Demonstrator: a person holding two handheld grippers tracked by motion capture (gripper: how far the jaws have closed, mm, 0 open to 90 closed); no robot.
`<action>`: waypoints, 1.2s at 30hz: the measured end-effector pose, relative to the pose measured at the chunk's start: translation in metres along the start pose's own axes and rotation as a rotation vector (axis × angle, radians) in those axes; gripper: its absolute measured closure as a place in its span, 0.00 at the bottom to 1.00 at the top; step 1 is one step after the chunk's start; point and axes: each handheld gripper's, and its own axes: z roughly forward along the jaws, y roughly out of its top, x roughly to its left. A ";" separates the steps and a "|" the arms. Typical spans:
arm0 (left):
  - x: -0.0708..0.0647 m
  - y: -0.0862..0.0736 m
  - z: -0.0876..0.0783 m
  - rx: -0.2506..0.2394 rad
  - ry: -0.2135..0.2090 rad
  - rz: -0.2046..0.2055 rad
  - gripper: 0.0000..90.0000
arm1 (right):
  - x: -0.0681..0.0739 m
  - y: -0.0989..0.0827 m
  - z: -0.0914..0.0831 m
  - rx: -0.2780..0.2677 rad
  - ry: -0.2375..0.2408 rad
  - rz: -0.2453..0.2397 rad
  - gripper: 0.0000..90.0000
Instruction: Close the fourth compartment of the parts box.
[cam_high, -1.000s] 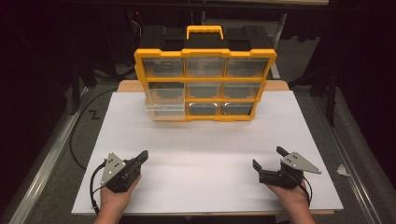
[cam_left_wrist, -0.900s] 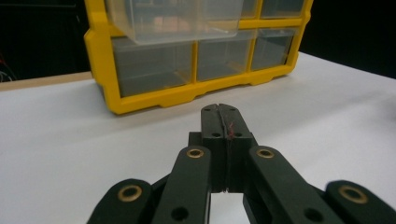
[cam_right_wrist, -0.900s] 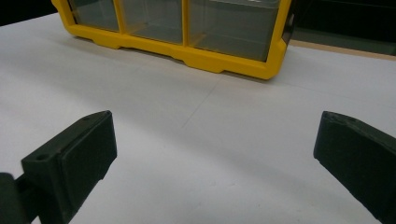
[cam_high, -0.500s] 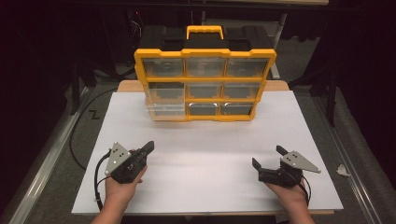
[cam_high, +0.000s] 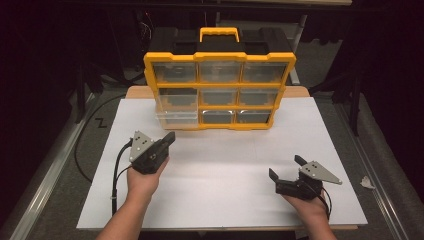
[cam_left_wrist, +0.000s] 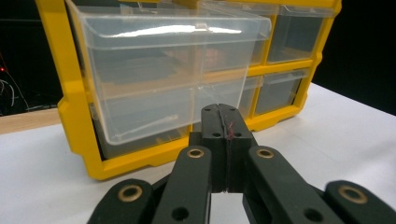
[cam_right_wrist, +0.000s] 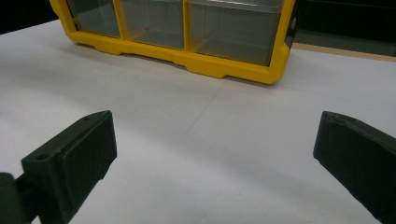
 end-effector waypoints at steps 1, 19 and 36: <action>0.000 0.002 0.002 -0.002 0.000 0.004 1.00 | 0.000 0.000 0.000 -0.001 0.003 0.000 0.01; 0.003 0.020 0.024 0.005 0.044 0.012 1.00 | 0.005 0.002 0.003 0.000 0.026 -0.019 0.01; 0.002 0.026 0.030 -0.016 0.063 0.027 1.00 | 0.005 0.002 -0.001 -0.014 0.023 -0.023 0.01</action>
